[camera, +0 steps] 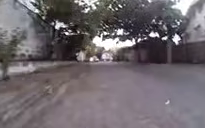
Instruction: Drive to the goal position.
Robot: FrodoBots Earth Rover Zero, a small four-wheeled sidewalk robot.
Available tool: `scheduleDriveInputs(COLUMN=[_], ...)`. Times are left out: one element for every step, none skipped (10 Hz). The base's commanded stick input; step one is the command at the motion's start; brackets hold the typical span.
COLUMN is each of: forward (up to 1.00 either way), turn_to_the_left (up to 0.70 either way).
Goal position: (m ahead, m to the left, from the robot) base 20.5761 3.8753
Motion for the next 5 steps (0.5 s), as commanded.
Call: scheduleDriveInputs(forward=[1.00, 1.00, 1.00, 1.00, 1.00], turn_to_the_left=[0.00, 0.00, 0.00, 0.00, 0.00])
